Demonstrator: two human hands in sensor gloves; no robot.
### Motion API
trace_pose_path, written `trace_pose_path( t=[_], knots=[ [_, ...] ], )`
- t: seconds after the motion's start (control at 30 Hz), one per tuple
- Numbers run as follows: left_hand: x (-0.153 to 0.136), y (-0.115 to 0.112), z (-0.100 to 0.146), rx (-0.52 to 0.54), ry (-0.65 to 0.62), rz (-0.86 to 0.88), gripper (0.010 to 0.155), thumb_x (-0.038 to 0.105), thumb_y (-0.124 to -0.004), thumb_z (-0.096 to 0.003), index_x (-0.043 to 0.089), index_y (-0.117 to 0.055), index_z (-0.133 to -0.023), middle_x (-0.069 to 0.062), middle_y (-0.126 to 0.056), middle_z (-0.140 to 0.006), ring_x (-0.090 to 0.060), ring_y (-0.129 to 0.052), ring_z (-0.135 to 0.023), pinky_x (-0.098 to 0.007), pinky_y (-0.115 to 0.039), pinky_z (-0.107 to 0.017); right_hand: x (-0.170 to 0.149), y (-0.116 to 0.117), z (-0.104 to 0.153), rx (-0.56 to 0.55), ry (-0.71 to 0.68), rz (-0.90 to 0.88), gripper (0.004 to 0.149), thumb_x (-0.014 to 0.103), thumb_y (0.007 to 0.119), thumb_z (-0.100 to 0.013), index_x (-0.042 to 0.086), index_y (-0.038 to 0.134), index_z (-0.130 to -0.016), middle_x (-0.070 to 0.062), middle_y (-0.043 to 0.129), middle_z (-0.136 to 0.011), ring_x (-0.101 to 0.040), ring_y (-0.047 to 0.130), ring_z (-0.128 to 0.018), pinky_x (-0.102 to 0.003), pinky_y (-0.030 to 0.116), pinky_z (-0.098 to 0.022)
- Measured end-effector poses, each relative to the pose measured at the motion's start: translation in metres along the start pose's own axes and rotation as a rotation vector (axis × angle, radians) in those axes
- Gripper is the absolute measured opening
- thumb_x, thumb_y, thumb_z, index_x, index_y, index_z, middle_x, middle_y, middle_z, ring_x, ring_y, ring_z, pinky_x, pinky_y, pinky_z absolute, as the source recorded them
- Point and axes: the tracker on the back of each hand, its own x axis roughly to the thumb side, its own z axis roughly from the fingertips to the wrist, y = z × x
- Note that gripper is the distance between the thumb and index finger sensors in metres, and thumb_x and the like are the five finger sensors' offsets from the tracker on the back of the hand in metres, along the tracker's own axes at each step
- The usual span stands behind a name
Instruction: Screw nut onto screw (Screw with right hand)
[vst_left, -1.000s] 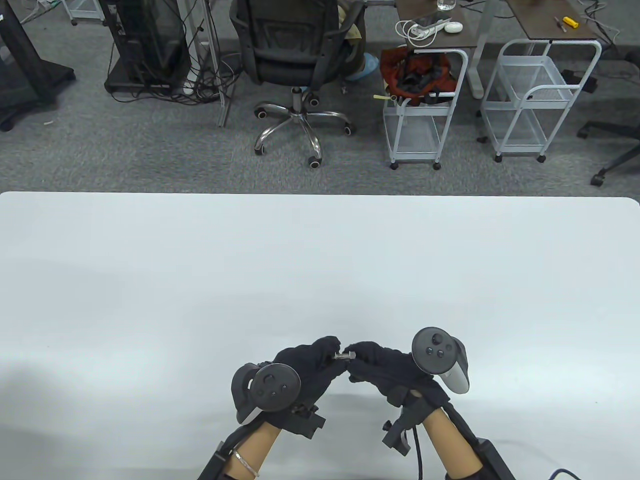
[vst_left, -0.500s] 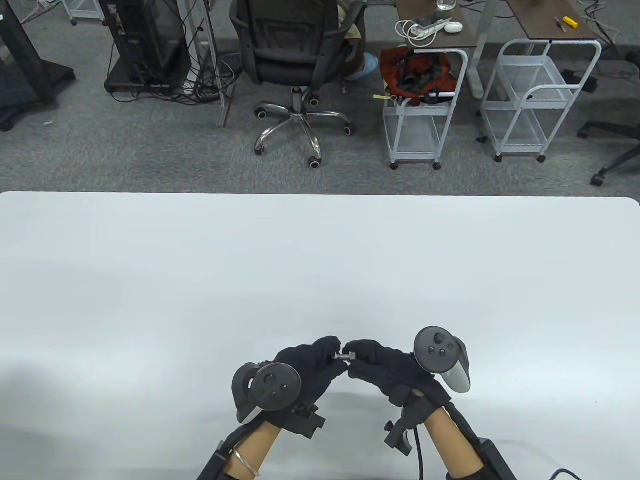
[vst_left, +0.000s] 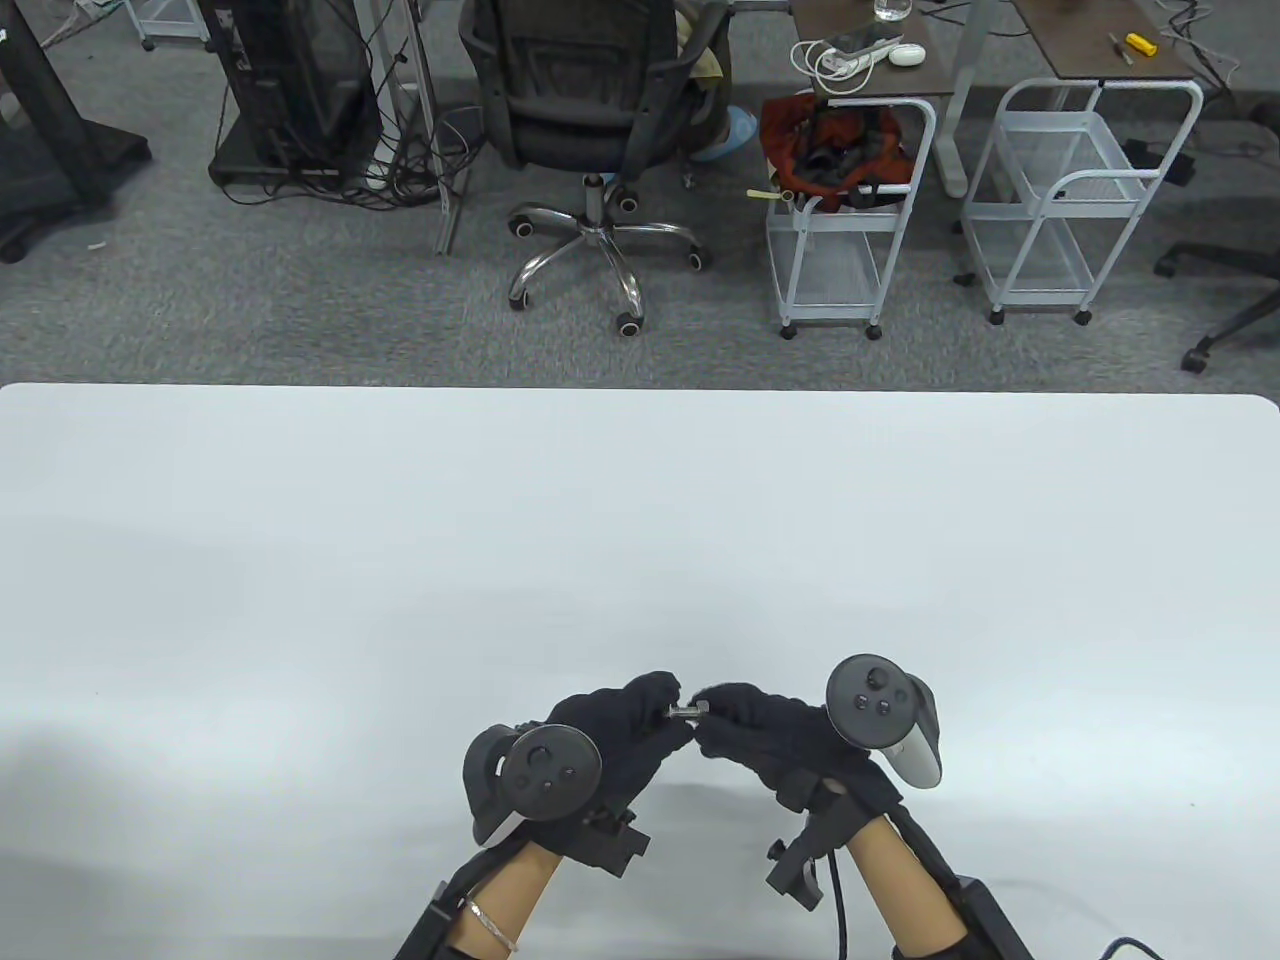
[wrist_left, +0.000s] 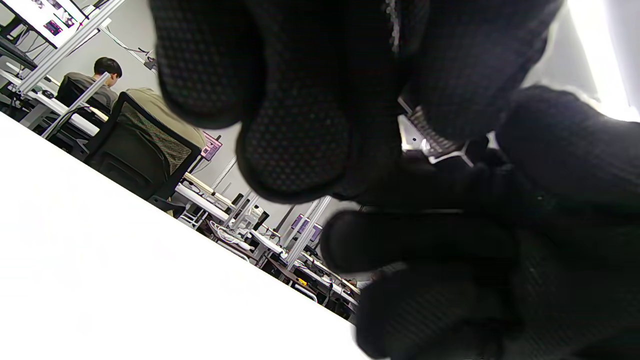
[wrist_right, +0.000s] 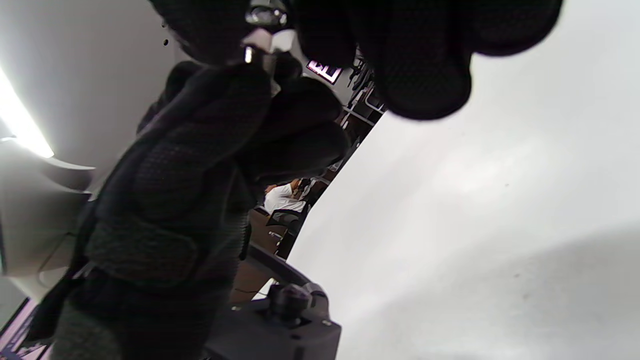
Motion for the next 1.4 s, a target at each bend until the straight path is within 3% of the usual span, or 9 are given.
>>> trace_pose_path(
  t=[0.17, 0.27, 0.47, 0.57, 0.73, 0.83, 1.0, 1.3, 1.4],
  knots=[
    [0.0013, -0.0006, 0.0002, -0.002, -0.010, -0.011, 0.046, 0.047, -0.085, -0.0427, 0.020, -0.088, -0.080, 0.006, -0.111, -0.057, -0.007, -0.111, -0.044, -0.030, -0.091, -0.044, -0.0008, -0.0023, 0.0016, -0.045, 0.025, 0.049, 0.052, 0.039, 0.067, -0.060, -0.005, 0.085, -0.080, -0.031, 0.091, -0.074, -0.038, 0.101, -0.052, -0.056, 0.075, -0.043],
    [0.0013, -0.0008, 0.0000, -0.001, -0.009, -0.007, 0.046, 0.047, -0.085, -0.0428, 0.020, -0.088, -0.080, 0.007, -0.111, -0.057, -0.007, -0.111, -0.044, -0.030, -0.091, -0.044, -0.0002, -0.0011, 0.0007, -0.006, -0.003, -0.015, 0.059, 0.033, 0.073, -0.058, -0.008, 0.065, -0.100, -0.040, 0.070, -0.093, -0.047, 0.089, -0.072, -0.062, 0.067, -0.052],
    [0.0020, -0.0013, 0.0002, -0.003, -0.014, -0.017, 0.046, 0.047, -0.085, -0.0428, 0.020, -0.088, -0.080, 0.007, -0.111, -0.057, -0.007, -0.111, -0.044, -0.030, -0.091, -0.044, -0.0006, -0.0027, 0.0016, -0.042, 0.023, 0.048, 0.053, 0.038, 0.069, -0.059, -0.006, 0.083, -0.084, -0.033, 0.089, -0.077, -0.039, 0.100, -0.054, -0.057, 0.075, -0.044],
    [0.0020, -0.0013, 0.0004, -0.003, -0.014, -0.015, 0.046, 0.047, -0.085, -0.0428, 0.020, -0.088, -0.080, 0.006, -0.111, -0.057, -0.007, -0.111, -0.044, -0.030, -0.091, -0.044, 0.0011, -0.0013, 0.0000, 0.020, 0.001, -0.007, 0.057, 0.028, 0.074, -0.057, -0.007, 0.063, -0.101, -0.040, 0.066, -0.096, -0.048, 0.088, -0.074, -0.063, 0.066, -0.053],
    [0.0017, -0.0005, 0.0004, 0.003, -0.010, -0.021, 0.046, 0.047, -0.085, -0.0430, 0.020, -0.087, -0.080, 0.007, -0.111, -0.057, -0.007, -0.111, -0.044, -0.030, -0.091, -0.044, 0.0001, -0.0028, 0.0013, -0.021, 0.030, 0.075, 0.050, 0.038, 0.068, -0.060, -0.004, 0.085, -0.080, -0.031, 0.091, -0.074, -0.038, 0.101, -0.052, -0.057, 0.075, -0.043],
    [0.0012, -0.0009, 0.0002, -0.002, -0.006, -0.009, 0.046, 0.047, -0.085, -0.0427, 0.020, -0.088, -0.080, 0.006, -0.111, -0.057, -0.007, -0.111, -0.044, -0.030, -0.091, -0.044, 0.0010, -0.0006, 0.0007, 0.000, 0.000, 0.005, 0.059, 0.032, 0.073, -0.058, -0.008, 0.063, -0.101, -0.041, 0.068, -0.094, -0.047, 0.089, -0.072, -0.062, 0.067, -0.052],
    [0.0031, -0.0015, 0.0003, -0.003, -0.016, -0.018, 0.046, 0.047, -0.085, -0.0429, 0.020, -0.087, -0.080, 0.006, -0.111, -0.057, -0.007, -0.111, -0.044, -0.030, -0.091, -0.044, -0.0002, -0.0030, 0.0012, -0.036, 0.025, 0.058, 0.052, 0.038, 0.068, -0.060, -0.006, 0.083, -0.083, -0.033, 0.089, -0.076, -0.039, 0.100, -0.055, -0.058, 0.074, -0.045],
    [0.0014, 0.0011, 0.0002, 0.007, -0.007, -0.008, 0.046, 0.047, -0.085, -0.0431, 0.020, -0.087, -0.080, 0.006, -0.111, -0.057, -0.007, -0.111, -0.044, -0.030, -0.091, -0.044, 0.0004, -0.0020, 0.0005, 0.014, 0.015, 0.054, 0.047, 0.035, 0.071, -0.059, -0.004, 0.084, -0.082, -0.033, 0.088, -0.078, -0.040, 0.100, -0.056, -0.058, 0.074, -0.045],
    [0.0013, 0.0006, 0.0002, 0.005, -0.002, 0.000, 0.046, 0.047, -0.085, -0.0431, 0.019, -0.087, -0.080, 0.006, -0.111, -0.057, -0.007, -0.111, -0.044, -0.030, -0.091, -0.044, 0.0016, -0.0007, 0.0009, 0.007, 0.011, 0.038, 0.058, 0.032, 0.074, -0.058, -0.008, 0.066, -0.099, -0.040, 0.069, -0.094, -0.046, 0.090, -0.071, -0.062, 0.067, -0.052]
  ],
)
